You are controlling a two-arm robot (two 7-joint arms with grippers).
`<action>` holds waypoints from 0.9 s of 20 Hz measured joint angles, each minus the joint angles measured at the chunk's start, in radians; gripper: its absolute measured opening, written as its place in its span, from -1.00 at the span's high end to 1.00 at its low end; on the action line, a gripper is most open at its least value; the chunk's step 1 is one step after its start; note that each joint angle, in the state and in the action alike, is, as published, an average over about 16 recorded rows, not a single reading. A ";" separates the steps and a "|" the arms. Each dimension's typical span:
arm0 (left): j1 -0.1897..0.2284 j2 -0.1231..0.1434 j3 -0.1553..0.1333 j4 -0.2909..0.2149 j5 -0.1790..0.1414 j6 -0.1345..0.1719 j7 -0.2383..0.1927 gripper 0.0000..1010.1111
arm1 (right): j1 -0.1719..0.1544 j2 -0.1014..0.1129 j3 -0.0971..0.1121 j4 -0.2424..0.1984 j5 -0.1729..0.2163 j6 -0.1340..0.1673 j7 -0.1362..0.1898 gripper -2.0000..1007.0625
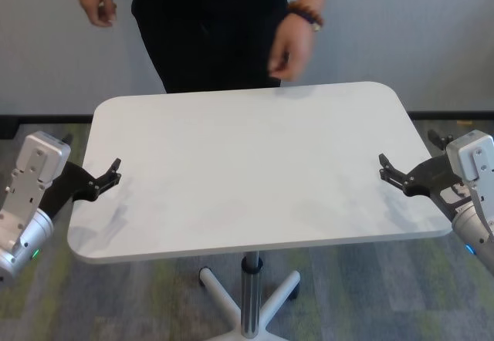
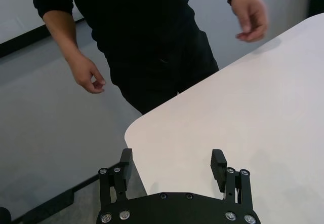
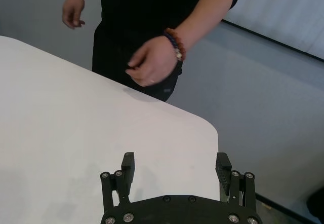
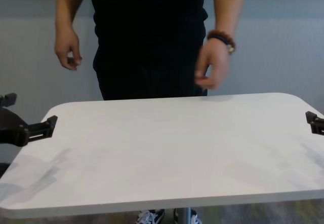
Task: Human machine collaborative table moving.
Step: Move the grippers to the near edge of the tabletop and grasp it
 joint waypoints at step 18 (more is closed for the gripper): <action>0.000 0.000 0.000 0.000 0.000 0.000 0.000 -0.98 | 0.000 0.000 0.000 0.000 0.000 0.000 0.000 -1.00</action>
